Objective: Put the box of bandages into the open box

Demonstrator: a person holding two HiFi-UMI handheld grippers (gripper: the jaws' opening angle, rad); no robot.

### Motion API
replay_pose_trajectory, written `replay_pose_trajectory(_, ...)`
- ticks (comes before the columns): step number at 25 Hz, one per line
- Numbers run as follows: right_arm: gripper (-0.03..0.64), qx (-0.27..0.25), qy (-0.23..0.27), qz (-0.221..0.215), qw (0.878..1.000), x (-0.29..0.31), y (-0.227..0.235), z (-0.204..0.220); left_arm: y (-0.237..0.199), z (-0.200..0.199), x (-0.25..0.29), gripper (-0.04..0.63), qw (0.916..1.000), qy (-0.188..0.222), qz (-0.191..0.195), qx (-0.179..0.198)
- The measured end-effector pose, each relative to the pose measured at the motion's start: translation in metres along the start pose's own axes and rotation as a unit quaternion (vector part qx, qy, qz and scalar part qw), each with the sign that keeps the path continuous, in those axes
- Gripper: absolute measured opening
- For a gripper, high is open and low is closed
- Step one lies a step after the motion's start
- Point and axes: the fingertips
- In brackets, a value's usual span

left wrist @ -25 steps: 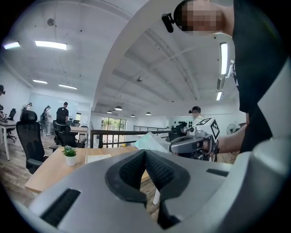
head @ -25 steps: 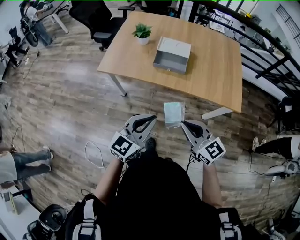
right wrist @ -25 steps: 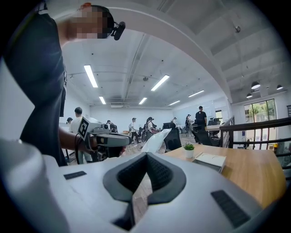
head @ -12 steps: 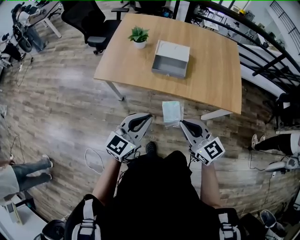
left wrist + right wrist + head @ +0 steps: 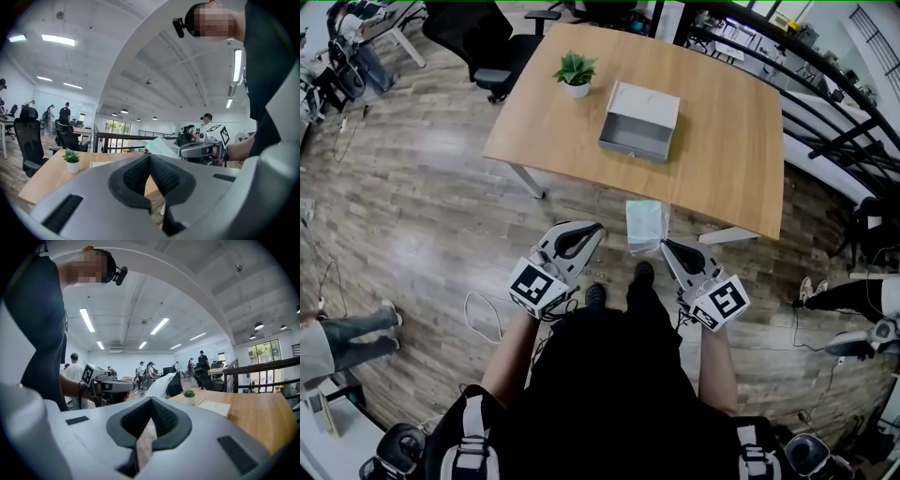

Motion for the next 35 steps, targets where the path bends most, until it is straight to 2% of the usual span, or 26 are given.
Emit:
replay_pose_trajectory(6,0.023,-0.011,0.004,-0.028,1.0,-0.004,0.039,-0.017,0.004,-0.022,0.03,0.023,0.9996,0.019,-0.022,0.001)
replay_pose_trajectory(18,0.024,-0.032,-0.004,-0.087,0.996,-0.025,0.099,-0.031,0.013,-0.031,0.079,0.023,0.9958,0.019,-0.09,0.004)
replay_pose_trajectory(24,0.025,-0.03,-0.004,-0.103,0.994,-0.048,0.123,-0.026,0.032,-0.033,0.11,0.023,0.9939,0.029,-0.106,-0.003)
replay_pose_trajectory(35,0.024,-0.024,-0.001,-0.124,0.992,-0.075,0.151,-0.018,0.055,-0.027,0.139,0.023,0.9913,0.022,-0.13,-0.001)
Point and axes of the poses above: the fingertips, and each gripper's own axes: x forward along the fingers, y to its right, z out of its underside, and after that the axes turned 11 degrees about -z, right-handed
